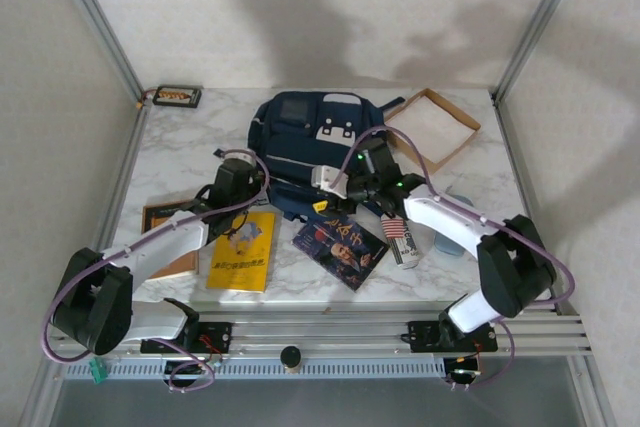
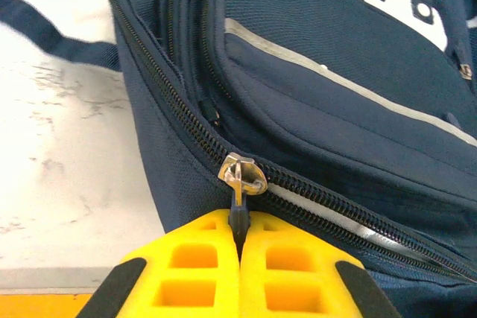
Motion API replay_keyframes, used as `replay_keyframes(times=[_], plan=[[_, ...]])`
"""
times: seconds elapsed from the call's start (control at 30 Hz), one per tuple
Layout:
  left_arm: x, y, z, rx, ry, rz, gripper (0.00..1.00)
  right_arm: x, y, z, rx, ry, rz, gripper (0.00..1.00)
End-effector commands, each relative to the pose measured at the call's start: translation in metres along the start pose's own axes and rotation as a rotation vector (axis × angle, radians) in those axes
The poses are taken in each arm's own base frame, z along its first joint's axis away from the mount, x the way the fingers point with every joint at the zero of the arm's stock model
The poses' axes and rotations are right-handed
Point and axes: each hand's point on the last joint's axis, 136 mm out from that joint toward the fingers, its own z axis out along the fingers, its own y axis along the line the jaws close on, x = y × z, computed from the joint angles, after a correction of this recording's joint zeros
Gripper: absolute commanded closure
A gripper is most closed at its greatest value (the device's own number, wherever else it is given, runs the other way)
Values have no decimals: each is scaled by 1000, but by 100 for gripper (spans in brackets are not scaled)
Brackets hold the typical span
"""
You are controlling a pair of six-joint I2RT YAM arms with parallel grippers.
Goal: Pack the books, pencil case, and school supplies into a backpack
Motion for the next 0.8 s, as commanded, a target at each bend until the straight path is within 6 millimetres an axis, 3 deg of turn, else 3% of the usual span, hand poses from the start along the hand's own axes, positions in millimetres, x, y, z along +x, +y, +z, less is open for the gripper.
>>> replay_keyframes(times=[0.0, 0.17, 0.4, 0.5, 0.63, 0.77], plan=[[-21, -28, -12, 106, -79, 4, 100, -14, -9, 21, 1, -6, 9, 45], [-20, -31, -18, 113, -85, -2, 100, -24, -29, 40, 16, -56, -11, 46], [-16, -29, -19, 108, -86, 5, 100, -20, -46, 70, -5, -55, 15, 50], [-19, -26, -20, 87, -95, 10, 100, -16, -50, 77, -16, -26, 6, 60], [-25, -17, -22, 33, -118, 12, 100, -12, -49, 74, -35, 25, -15, 98], [-36, 23, -19, -131, -137, -52, 100, -24, -47, 57, -17, 10, -63, 100]])
